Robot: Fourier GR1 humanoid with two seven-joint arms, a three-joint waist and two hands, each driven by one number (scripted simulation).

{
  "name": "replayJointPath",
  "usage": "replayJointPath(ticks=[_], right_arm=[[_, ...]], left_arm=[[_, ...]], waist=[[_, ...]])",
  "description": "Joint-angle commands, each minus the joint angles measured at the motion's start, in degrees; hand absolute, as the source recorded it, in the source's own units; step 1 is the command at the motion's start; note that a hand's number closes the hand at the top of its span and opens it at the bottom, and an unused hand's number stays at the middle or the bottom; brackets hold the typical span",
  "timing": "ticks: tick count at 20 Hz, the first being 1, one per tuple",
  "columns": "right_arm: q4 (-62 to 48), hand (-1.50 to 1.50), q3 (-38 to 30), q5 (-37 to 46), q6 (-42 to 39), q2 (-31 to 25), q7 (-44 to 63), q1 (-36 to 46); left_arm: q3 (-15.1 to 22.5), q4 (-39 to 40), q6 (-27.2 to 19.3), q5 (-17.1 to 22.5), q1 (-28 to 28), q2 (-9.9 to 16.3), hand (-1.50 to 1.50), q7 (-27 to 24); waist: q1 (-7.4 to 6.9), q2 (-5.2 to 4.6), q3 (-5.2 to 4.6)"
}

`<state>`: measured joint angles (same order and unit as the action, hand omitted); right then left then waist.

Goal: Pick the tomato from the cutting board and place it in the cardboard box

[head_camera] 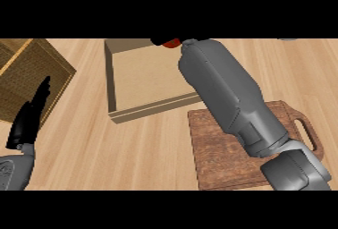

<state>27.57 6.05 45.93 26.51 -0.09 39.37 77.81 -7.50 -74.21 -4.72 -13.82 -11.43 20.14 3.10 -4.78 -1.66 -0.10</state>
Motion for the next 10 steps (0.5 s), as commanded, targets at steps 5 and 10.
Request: replayJointPath(ticks=[5,10], right_arm=[[-9.75,-1.5,-5.86,-6.59,6.27,0.09,-2.2,0.31],[-11.28,-1.5,-7.13,-8.93,8.58,0.09,-7.94,1.89]], left_arm=[[0.74,-2.69,0.67,-0.04,-1.65,-0.09,0.0,1.71],[-0.51,1.07,2.31,0.83,-1.9,1.29,0.0,-1.16]], waist=[[-2.96,-0.88,0.07],[-2.29,-0.76,-0.01]])
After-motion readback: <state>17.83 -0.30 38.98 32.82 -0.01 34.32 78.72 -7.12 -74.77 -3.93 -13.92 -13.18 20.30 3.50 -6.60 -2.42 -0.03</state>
